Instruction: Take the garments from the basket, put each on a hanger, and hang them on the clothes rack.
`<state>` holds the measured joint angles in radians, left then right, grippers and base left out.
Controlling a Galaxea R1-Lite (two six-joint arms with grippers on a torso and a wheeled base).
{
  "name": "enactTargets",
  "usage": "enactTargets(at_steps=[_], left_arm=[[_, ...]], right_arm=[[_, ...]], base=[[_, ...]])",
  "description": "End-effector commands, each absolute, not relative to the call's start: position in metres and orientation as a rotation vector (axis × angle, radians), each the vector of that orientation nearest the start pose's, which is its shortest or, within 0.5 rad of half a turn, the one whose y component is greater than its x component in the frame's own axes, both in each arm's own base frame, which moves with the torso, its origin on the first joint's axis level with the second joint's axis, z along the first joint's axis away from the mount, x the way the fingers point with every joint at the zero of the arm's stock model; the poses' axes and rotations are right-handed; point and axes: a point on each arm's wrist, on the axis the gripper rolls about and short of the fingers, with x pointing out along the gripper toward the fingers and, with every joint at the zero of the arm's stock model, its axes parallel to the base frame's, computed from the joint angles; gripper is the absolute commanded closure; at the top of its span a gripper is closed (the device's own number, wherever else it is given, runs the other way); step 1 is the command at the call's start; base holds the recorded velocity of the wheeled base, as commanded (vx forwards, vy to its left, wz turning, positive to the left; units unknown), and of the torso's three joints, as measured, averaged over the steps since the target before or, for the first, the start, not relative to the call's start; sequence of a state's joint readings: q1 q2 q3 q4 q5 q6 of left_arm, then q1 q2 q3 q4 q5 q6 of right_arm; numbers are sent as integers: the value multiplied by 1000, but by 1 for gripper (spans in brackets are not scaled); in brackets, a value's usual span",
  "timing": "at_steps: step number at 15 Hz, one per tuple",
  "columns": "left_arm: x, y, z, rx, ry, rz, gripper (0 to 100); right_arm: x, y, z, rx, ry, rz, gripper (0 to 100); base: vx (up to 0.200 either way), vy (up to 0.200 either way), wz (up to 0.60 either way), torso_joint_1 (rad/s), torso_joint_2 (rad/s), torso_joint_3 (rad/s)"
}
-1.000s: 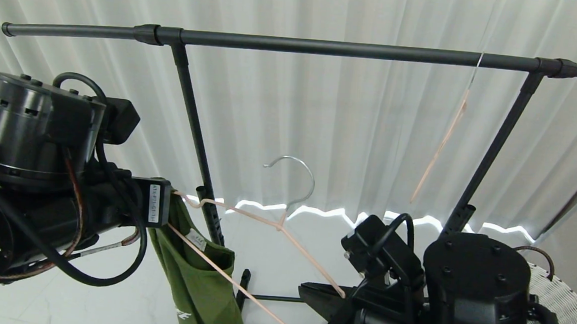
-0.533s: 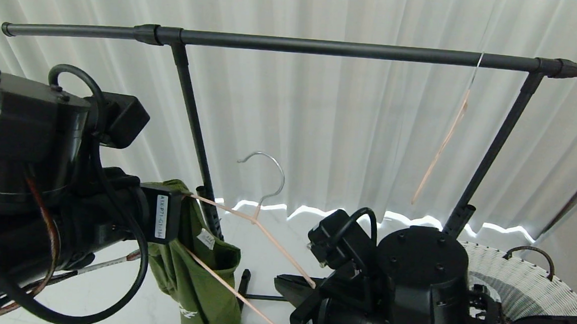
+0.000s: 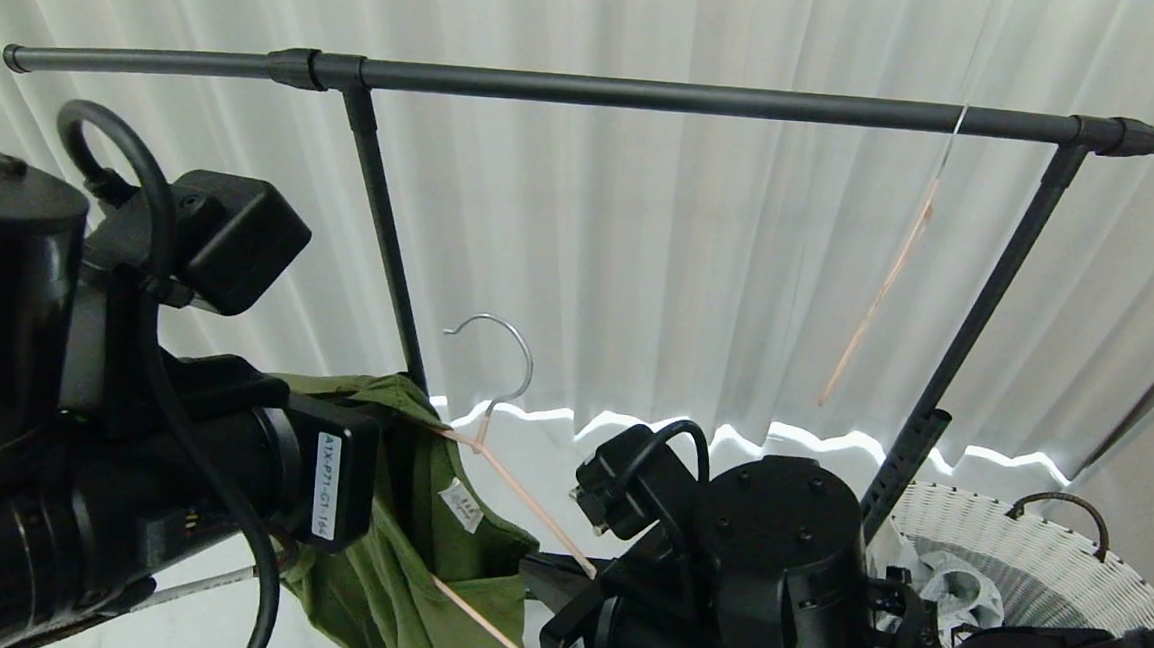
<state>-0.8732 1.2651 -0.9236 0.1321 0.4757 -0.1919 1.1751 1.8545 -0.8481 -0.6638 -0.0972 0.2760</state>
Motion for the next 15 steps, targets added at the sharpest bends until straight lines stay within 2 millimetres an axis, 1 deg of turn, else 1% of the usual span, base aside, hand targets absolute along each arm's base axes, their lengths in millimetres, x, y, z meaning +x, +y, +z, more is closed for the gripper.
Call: enactTargets(at_steps=[1, 5, 7, 10, 12, 15], left_arm=[[122, -140, 254, 104, 403, -384, 100], [119, -143, 254, 94, 403, -402, 100], [115, -139, 255, 88, 395, -409, 100], [108, -129, 247, 101, 403, -408, 100], [102, -124, 244, 104, 402, -418, 100], [99, -129, 241, 120, 410, -451, 100]], right_arm=[[131, 312, 147, 35, 429, 1015, 100], [128, 313, 150, 49, 398, 1007, 100], [128, 313, 153, 55, 386, 993, 100], [129, 310, 158, 64, 369, 970, 100], [129, 308, 164, 79, 348, 965, 100], [130, 312, 179, 122, 285, 941, 100]], base=[[0, 0, 0, 0, 0, 0], [0, 0, 0, 0, 0, 0], [0, 0, 0, 0, 0, 0], [0, 0, 0, 0, 0, 0], [0, 0, 0, 0, 0, 0], [0, 0, 0, 0, 0, 0]])
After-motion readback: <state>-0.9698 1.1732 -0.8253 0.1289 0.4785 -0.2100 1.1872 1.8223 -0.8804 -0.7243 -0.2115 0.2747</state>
